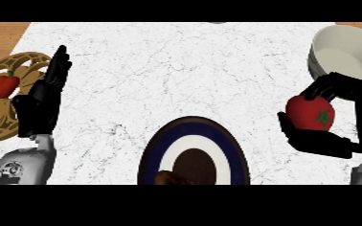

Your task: Pick the tomato from the plate and place it in the bowl

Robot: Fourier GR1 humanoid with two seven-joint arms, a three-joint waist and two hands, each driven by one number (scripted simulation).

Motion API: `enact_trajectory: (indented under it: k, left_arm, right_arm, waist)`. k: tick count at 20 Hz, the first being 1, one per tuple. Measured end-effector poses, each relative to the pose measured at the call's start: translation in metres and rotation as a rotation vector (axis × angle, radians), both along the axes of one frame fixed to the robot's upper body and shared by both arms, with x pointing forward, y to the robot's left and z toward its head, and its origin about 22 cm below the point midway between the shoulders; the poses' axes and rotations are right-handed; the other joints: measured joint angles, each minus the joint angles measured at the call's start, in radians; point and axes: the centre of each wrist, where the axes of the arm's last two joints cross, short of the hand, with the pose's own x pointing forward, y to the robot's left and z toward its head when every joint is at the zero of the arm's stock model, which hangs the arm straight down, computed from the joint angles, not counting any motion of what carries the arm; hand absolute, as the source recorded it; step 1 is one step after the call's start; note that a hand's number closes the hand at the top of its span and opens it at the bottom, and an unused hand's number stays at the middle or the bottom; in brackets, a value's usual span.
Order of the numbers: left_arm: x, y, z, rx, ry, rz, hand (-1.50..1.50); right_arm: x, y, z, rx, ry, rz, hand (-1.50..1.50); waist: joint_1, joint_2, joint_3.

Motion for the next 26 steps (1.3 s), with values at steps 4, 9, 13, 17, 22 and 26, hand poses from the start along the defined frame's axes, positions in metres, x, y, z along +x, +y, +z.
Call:
enact_trajectory:
  k: [4, 9, 13, 17, 22, 26]
  left_arm:
    - [0.005, -0.007, 0.002, 0.001, -0.004, -0.010, 0.00]
    - [0.005, -0.007, 0.002, 0.002, -0.010, -0.011, 0.00]
    - [0.007, -0.006, 0.001, 0.000, -0.011, -0.017, 0.00]
    - [0.007, -0.006, 0.002, -0.001, -0.011, -0.021, 0.00]
    - [0.010, -0.010, 0.006, 0.002, -0.010, -0.033, 0.00]
    - [0.012, -0.014, 0.010, -0.005, -0.019, -0.051, 0.00]
  right_arm:
    - [0.032, -0.042, -0.008, 0.023, -0.035, -0.060, 1.50]
    - [0.067, -0.100, -0.010, 0.025, -0.092, -0.126, 1.50]
    - [0.091, -0.131, -0.021, -0.050, -0.127, -0.191, 1.50]
    - [0.104, -0.167, -0.035, -0.169, -0.125, -0.269, 1.50]
    - [0.120, -0.196, -0.060, -0.271, -0.119, -0.348, 1.50]
    - [0.126, -0.215, -0.075, -0.244, -0.085, -0.378, 1.50]
  waist:
    - [0.003, 0.001, 0.000]
    - [0.009, 0.003, 0.000]
    - [0.015, 0.005, 0.000]
    - [0.025, 0.009, 0.001]
    - [0.038, 0.013, 0.002]
    - [0.048, 0.017, 0.003]
